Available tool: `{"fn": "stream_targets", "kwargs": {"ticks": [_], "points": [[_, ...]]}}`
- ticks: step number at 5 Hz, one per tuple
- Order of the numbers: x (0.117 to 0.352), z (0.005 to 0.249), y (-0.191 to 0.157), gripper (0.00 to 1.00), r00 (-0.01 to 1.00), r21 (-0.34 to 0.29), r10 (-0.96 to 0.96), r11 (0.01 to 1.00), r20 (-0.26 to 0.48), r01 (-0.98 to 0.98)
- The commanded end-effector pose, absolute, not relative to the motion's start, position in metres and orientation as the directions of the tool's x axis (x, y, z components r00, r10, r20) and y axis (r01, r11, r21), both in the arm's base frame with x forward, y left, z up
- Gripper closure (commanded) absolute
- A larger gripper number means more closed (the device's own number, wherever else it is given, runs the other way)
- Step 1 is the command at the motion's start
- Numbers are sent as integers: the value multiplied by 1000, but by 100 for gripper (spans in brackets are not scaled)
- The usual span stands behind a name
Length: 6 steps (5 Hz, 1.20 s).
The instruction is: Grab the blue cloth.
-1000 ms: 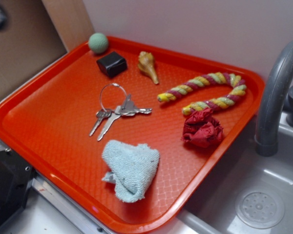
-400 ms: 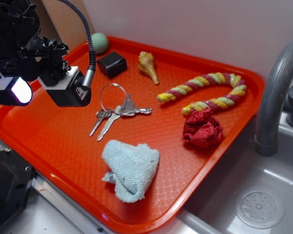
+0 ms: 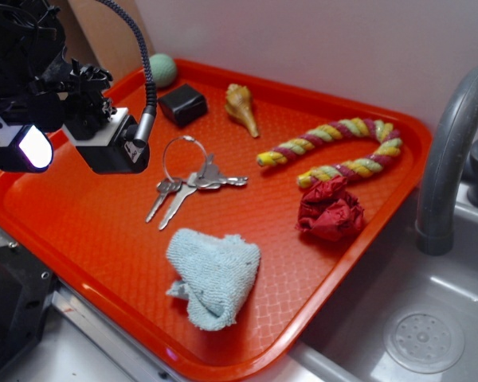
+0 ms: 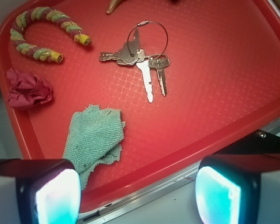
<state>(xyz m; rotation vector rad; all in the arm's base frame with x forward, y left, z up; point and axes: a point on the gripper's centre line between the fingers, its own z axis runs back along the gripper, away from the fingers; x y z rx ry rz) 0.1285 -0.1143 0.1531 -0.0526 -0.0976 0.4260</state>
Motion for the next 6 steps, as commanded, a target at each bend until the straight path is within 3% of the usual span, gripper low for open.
{"fn": "stream_targets", "kwargs": {"ticks": [1,3,4,5,6], "points": [[163,92,-166,0,913,-3,396,918,99,-398],[161,50,-188,0,936,22,349,937,36,-350],[162,41,-198,0,956,-43,294,955,11,-293],[155,30,-185,0,955,1,296,955,-2,-296],[151,8,-162,11,940,70,336,941,-63,-332]]}}
